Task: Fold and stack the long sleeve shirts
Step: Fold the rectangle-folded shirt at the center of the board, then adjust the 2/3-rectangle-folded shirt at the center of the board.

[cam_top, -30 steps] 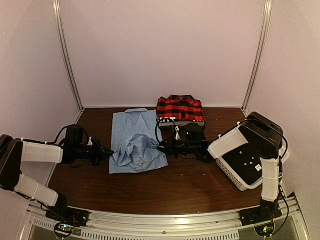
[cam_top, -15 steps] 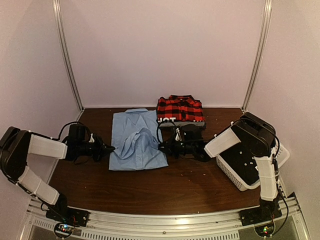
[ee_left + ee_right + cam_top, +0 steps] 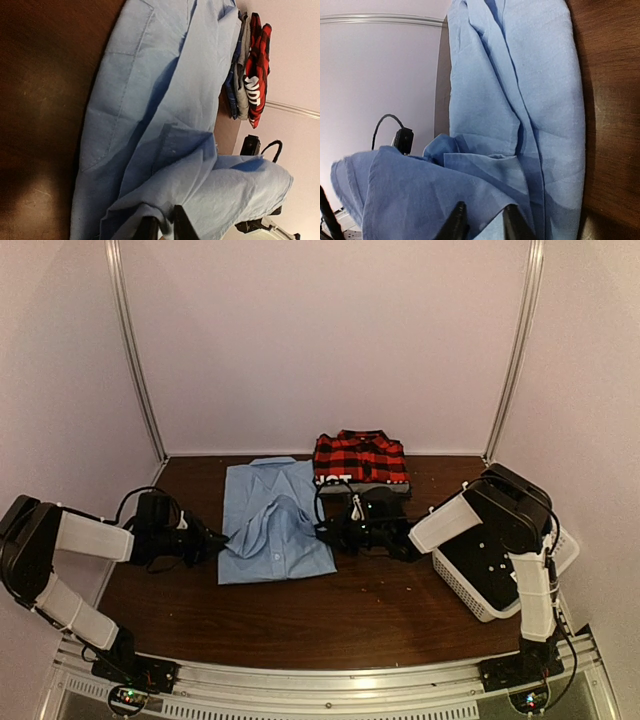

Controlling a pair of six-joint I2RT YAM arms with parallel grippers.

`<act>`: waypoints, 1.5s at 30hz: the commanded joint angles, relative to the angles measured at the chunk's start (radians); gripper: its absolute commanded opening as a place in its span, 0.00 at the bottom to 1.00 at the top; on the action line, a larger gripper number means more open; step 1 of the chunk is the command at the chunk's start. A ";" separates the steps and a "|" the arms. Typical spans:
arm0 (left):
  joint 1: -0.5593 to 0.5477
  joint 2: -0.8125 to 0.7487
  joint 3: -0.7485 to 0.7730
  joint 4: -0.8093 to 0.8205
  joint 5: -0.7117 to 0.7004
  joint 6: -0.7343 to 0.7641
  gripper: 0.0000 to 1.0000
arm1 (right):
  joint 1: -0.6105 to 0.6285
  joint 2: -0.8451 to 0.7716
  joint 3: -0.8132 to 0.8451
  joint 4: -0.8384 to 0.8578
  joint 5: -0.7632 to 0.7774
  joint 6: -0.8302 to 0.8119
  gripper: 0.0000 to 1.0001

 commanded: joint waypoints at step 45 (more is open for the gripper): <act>-0.266 0.017 0.416 -0.554 -0.461 0.698 0.73 | -0.019 0.089 0.454 -0.606 0.111 -0.852 0.57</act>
